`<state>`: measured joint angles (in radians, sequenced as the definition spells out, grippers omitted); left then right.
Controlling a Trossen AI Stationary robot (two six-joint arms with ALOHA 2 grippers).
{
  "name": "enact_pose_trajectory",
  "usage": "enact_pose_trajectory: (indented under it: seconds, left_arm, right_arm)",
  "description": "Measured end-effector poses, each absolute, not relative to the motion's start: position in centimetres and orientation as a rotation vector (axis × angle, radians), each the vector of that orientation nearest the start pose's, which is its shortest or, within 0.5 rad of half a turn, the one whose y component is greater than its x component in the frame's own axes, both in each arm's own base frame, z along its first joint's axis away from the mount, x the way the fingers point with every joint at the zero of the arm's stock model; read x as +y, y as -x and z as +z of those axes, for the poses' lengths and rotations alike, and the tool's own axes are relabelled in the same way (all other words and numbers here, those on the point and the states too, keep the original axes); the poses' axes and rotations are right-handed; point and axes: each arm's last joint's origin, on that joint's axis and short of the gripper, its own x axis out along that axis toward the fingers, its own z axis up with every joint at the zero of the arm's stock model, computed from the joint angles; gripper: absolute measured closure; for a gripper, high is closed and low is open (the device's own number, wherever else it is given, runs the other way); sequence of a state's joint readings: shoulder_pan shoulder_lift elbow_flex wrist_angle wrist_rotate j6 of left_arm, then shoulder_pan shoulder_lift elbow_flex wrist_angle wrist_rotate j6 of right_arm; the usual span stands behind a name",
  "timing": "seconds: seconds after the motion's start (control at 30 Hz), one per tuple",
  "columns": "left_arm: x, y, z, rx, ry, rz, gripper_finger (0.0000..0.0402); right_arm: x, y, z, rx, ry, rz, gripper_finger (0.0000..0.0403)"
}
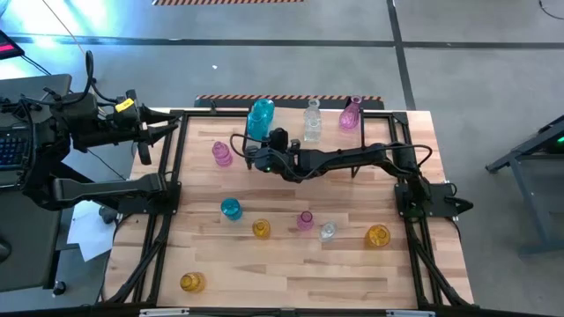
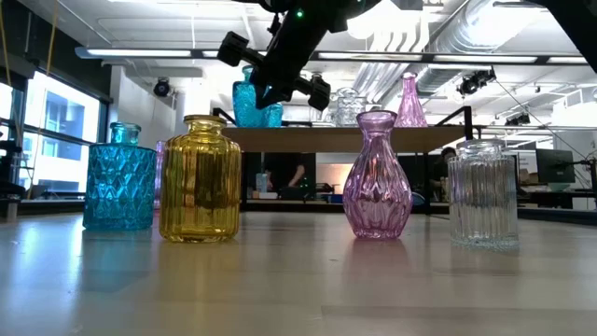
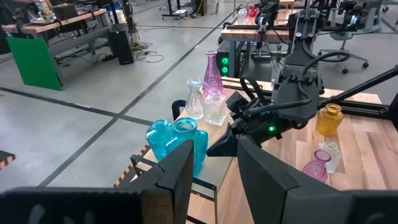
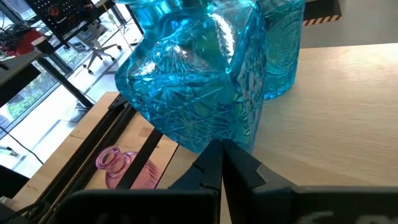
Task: Sort vases onto shelf
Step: Put the right blue vase on the shelf aligned with the other blue vase, then put the top purple vase on the shelf aligned with the other purple vase
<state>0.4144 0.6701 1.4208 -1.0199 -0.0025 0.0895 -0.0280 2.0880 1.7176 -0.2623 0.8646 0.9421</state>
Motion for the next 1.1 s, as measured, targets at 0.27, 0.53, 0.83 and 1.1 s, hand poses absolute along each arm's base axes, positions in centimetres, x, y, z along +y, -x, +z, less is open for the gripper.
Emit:
enact_pose_trajectory:
  seconds: [0.27,0.53,0.83,1.1]
  left_arm:
    - [1.8,-4.1,45.3,0.284,-0.032,0.402,0.0284]
    - [1.8,-4.1,45.3,0.284,-0.032,0.402,0.0284]
    - [2.0,-4.7,45.2,0.312,-0.087,0.385,0.0284]
    - [3.2,-8.4,44.7,0.402,-0.027,0.235,0.0284]
  right_arm:
    - [-3.3,-47.0,24.9,0.144,-0.595,-1.043,0.0403]
    - [-0.4,-47.6,27.3,0.171,-0.593,-0.933,0.0403]
    - [4.9,-43.7,35.4,0.344,-0.386,-1.015,0.0403]
    - [6.4,-35.5,39.8,0.521,-0.344,-1.054,0.0403]
